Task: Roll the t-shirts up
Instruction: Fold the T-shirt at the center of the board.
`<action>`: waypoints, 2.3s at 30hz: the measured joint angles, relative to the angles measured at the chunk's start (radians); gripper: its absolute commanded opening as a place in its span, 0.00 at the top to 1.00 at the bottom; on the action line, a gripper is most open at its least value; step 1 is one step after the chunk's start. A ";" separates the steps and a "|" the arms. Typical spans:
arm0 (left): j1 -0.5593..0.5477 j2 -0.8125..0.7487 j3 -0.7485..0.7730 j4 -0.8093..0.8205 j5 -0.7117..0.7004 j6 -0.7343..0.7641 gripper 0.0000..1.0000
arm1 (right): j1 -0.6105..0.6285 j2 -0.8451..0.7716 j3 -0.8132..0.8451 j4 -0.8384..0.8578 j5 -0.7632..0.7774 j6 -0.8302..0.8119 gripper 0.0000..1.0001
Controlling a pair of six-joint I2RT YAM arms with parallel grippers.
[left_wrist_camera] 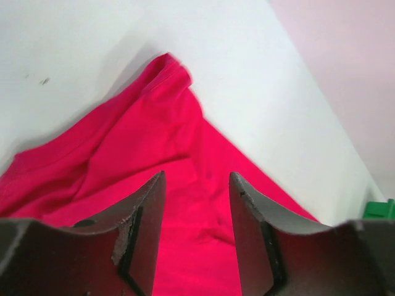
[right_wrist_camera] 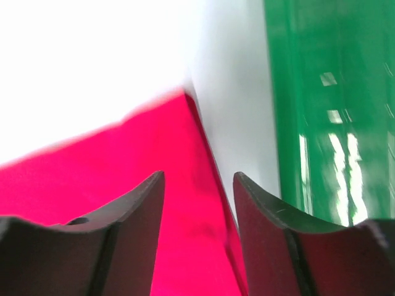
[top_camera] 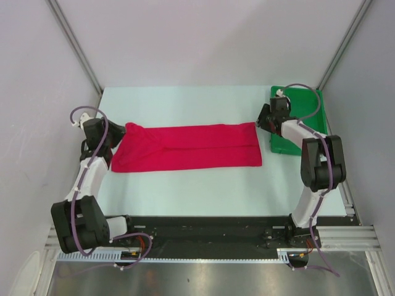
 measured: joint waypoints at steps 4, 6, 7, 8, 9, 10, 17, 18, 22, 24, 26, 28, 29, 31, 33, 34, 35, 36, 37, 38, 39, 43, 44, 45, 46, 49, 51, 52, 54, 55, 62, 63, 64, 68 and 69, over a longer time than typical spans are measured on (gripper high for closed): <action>-0.004 0.070 0.042 0.075 0.026 0.002 0.53 | -0.010 0.114 0.070 0.077 -0.051 0.005 0.44; -0.010 0.118 0.056 0.101 0.029 0.001 0.53 | -0.005 0.151 0.076 0.100 -0.065 0.009 0.44; -0.016 0.149 0.064 0.113 0.029 0.001 0.52 | -0.003 0.166 0.080 0.106 -0.068 0.010 0.43; -0.023 0.182 0.073 0.124 0.029 0.000 0.52 | -0.001 0.181 0.086 0.110 -0.071 0.011 0.43; -0.030 0.217 0.081 0.132 0.029 0.000 0.52 | 0.000 0.195 0.095 0.109 -0.071 0.013 0.43; -0.036 0.245 0.087 0.141 0.029 0.000 0.52 | 0.002 0.206 0.104 0.110 -0.069 0.013 0.43; -0.066 0.450 0.178 0.150 0.011 0.000 0.60 | 0.007 0.254 0.166 0.124 -0.062 0.013 0.48; -0.066 0.466 0.188 0.150 0.006 -0.002 0.61 | 0.008 0.259 0.174 0.125 -0.061 0.013 0.49; -0.067 0.531 0.230 0.150 -0.025 0.000 0.67 | 0.011 0.292 0.221 0.118 -0.060 0.012 0.50; -0.068 0.552 0.241 0.148 -0.038 0.000 0.73 | 0.012 0.305 0.234 0.117 -0.060 0.012 0.51; -0.069 0.571 0.248 0.148 -0.055 -0.002 0.77 | 0.013 0.312 0.235 0.113 -0.060 0.012 0.58; -0.069 0.585 0.248 0.143 -0.070 -0.002 0.82 | 0.016 0.317 0.235 0.098 -0.058 0.009 0.67; -0.070 0.591 0.248 0.140 -0.078 -0.002 0.85 | 0.016 0.318 0.235 0.097 -0.056 0.005 0.75; -0.071 0.601 0.248 0.138 -0.086 -0.003 0.93 | 0.017 0.319 0.235 0.091 -0.044 0.002 0.83; -0.071 0.608 0.248 0.137 -0.092 -0.004 1.00 | 0.017 0.319 0.235 0.085 -0.035 0.000 0.94; -0.071 0.612 0.248 0.137 -0.098 -0.004 1.00 | 0.017 0.319 0.235 0.082 -0.030 -0.002 0.97; -0.071 0.614 0.249 0.136 -0.102 -0.005 1.00 | 0.016 0.319 0.235 0.079 -0.025 0.000 1.00; -0.071 0.617 0.251 0.133 -0.107 -0.005 1.00 | 0.015 0.319 0.235 0.078 -0.021 0.002 1.00; -0.071 0.620 0.255 0.130 -0.109 -0.005 1.00 | 0.014 0.319 0.235 0.078 -0.013 0.004 1.00; -0.071 0.622 0.261 0.124 -0.113 -0.008 1.00 | 0.014 0.319 0.235 0.076 -0.006 0.005 1.00; -0.071 0.622 0.265 0.119 -0.118 -0.010 1.00 | 0.014 0.319 0.235 0.076 0.000 0.005 1.00; -0.072 0.622 0.280 0.110 -0.138 -0.014 1.00 | 0.010 0.319 0.237 0.071 0.025 0.017 0.94; -0.072 0.622 0.281 0.110 -0.141 -0.017 1.00 | 0.010 0.319 0.237 0.071 0.031 0.019 0.92; -0.072 0.622 0.281 0.109 -0.143 -0.019 1.00 | 0.008 0.319 0.237 0.071 0.035 0.023 0.92; -0.072 0.622 0.281 0.106 -0.143 -0.019 1.00 | 0.008 0.319 0.237 0.071 0.039 0.024 0.91; -0.072 0.622 0.281 0.102 -0.143 -0.019 1.00 | 0.005 0.319 0.240 0.068 0.048 0.024 0.89; -0.072 0.622 0.281 0.102 -0.142 -0.019 1.00 | 0.002 0.319 0.243 0.063 0.051 0.024 0.82; -0.072 0.622 0.281 0.103 -0.138 -0.019 1.00 | 0.000 0.319 0.246 0.057 0.054 0.023 0.66; -0.072 0.621 0.281 0.108 -0.123 -0.019 0.80 | -0.003 0.319 0.253 0.048 0.059 0.022 0.50; -0.072 0.620 0.281 0.112 -0.114 -0.019 0.69 | -0.005 0.319 0.257 0.044 0.067 0.018 0.42; -0.072 0.514 0.280 0.119 -0.103 -0.028 0.47 | 0.010 0.272 0.291 -0.024 0.127 -0.023 0.36; -0.072 0.490 0.280 0.118 -0.108 -0.028 0.48 | 0.019 0.261 0.301 -0.034 0.138 -0.029 0.38; -0.072 0.473 0.280 0.118 -0.115 -0.028 0.49 | 0.027 0.251 0.307 -0.040 0.145 -0.032 0.38; -0.067 0.447 0.312 0.092 -0.150 -0.018 0.51 | 0.072 0.203 0.311 -0.064 0.148 -0.038 0.39; -0.066 0.455 0.323 0.084 -0.153 -0.013 0.51 | 0.084 0.196 0.311 -0.064 0.138 -0.039 0.39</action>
